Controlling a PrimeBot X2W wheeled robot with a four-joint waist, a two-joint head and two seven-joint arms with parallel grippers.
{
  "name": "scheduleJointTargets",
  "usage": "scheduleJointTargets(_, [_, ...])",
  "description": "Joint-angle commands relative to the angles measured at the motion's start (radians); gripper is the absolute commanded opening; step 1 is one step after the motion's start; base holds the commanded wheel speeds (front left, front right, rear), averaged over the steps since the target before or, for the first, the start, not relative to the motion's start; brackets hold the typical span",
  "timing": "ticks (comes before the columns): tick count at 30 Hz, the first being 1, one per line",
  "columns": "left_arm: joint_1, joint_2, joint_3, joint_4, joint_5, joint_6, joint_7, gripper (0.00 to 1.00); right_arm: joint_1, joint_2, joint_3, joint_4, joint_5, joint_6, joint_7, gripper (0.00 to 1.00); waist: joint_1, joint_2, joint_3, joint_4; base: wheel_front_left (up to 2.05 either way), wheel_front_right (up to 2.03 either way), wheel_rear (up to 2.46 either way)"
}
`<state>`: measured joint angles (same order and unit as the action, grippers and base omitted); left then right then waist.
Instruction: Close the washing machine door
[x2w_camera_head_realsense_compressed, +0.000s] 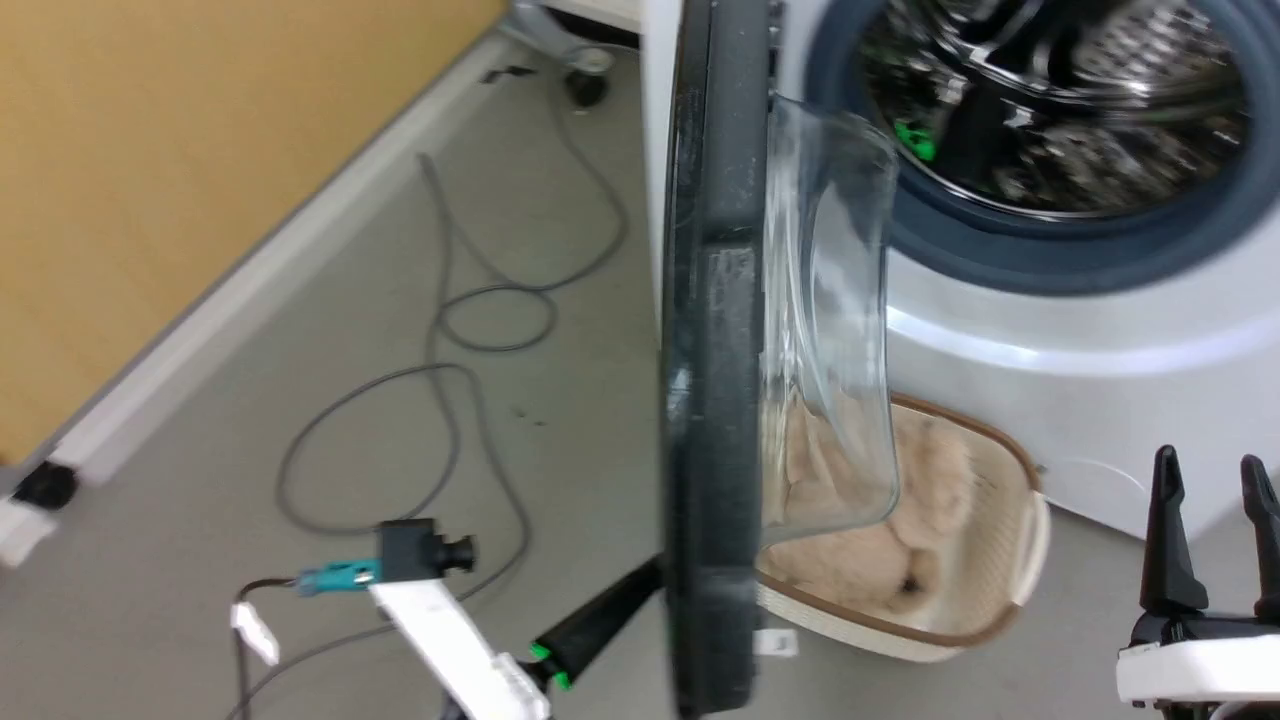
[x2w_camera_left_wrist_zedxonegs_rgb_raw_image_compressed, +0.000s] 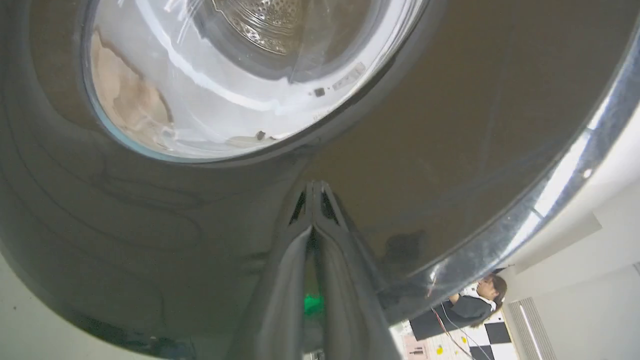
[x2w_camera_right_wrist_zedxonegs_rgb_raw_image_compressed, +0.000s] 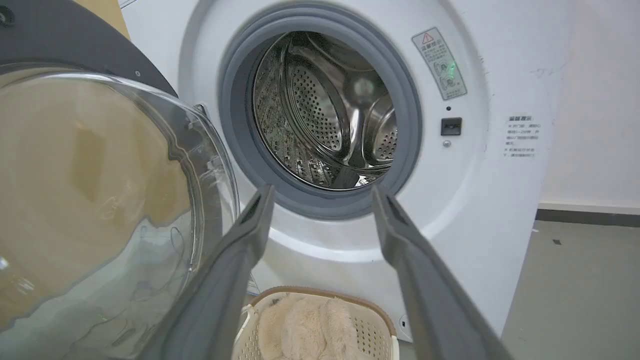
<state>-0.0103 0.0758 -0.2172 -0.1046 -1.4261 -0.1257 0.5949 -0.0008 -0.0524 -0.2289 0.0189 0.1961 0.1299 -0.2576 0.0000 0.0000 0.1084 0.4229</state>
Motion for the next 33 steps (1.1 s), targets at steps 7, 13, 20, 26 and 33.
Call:
scheduleJointTargets(7, [-0.098, -0.007, -0.146, 0.037, -0.006, -0.005, -0.068, 0.0, -0.037, 0.002, -0.008, -0.002, 0.004, 0.001, -0.004, 1.0, 0.0, 0.0, 0.028, -0.175, 0.0, 0.0, 0.0])
scheduleJointTargets(13, [-0.184, -0.011, -0.233, 0.094, -0.008, -0.005, -0.145, 0.0, -0.056, 0.002, -0.002, 0.002, 0.007, 0.001, -0.004, 1.0, 0.0, 0.0, 0.047, -0.283, 0.0, 0.0, 0.0])
scheduleJointTargets(20, [-0.288, -0.015, -0.318, 0.229, 0.04, -0.005, -0.297, 0.0, -0.065, 0.002, 0.008, 0.005, 0.014, 0.001, -0.004, 1.0, 0.0, 0.0, 0.065, -0.37, 0.0, 0.0, 0.0])
scheduleJointTargets(26, [-0.347, -0.02, -0.403, 0.315, 0.019, -0.005, -0.403, 0.0, -0.066, 0.002, 0.007, -0.002, 0.016, 0.001, -0.004, 1.0, 0.0, 0.0, 0.069, -0.396, 0.0, 0.0, 0.0])
scheduleJointTargets(33, [-0.376, 0.027, -0.481, 0.319, 0.053, -0.005, -0.554, 0.0, -0.069, 0.002, -0.005, -0.008, 0.023, 0.001, -0.004, 1.0, 0.0, 0.0, 0.053, -0.386, 0.0, 0.0, 0.0])
